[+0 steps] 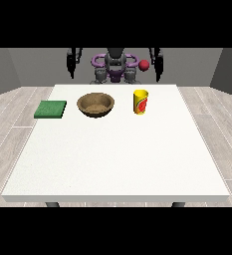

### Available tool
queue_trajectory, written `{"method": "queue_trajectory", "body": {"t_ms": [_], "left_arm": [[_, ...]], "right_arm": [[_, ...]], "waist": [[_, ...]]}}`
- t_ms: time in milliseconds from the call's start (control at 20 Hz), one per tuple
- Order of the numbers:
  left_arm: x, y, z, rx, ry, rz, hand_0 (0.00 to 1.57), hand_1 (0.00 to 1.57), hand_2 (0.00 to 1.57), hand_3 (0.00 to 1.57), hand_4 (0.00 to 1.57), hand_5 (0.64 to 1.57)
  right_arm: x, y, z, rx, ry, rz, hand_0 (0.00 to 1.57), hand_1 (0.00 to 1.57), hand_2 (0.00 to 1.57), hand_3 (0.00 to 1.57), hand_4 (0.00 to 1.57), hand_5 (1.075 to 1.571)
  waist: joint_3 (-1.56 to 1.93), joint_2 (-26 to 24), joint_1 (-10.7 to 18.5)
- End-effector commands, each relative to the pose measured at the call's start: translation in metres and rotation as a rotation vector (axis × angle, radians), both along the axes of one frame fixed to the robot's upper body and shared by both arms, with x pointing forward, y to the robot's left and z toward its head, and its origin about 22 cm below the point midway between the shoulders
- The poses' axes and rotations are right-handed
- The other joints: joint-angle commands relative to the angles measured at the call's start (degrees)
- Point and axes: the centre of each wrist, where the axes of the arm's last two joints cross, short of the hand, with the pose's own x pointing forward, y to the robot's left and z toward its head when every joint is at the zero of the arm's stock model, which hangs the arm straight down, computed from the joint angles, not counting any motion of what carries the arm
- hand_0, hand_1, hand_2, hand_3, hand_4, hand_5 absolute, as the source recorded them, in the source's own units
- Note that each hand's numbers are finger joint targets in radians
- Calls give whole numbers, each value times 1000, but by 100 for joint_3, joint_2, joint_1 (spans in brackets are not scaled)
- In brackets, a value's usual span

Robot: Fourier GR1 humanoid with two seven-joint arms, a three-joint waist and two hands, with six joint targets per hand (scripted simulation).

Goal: Pick the cup and pour the ball into the bowl, then pick the bowl and place it on the pad

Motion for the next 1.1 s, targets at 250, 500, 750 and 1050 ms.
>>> {"method": "queue_trajectory", "body": {"t_ms": [250, 500, 750, 1050], "left_arm": [[4, 8, 36, 35, -40, -4, 0, 0, 0, 0, 0, 1524], [-41, -57, 46, -310, -40, -69, 0, 0, 0, 0, 0, 1525], [-27, -43, 63, -213, -226, -26, 0, 0, 0, 0, 0, 1478], [8, -24, 54, -119, -353, -45, 0, 0, 0, 0, 0, 1376]], "right_arm": [[-1, -14, 27, -51, 14, -21, 0, 0, 0, 0, 0, 1568], [-25, -37, -5, 73, 46, -175, 0, 0, 0, 0, 0, 1567], [-8, -10, 25, 96, -99, -109, 0, 0, 0, 0, 0, 1565], [26, -17, 35, 109, -215, -56, 0, 0, 0, 0, 0, 1563]], "waist": [[18, -1585, -55], [26, -1727, 476], [22, -693, 81], [20, 402, 23]]}}
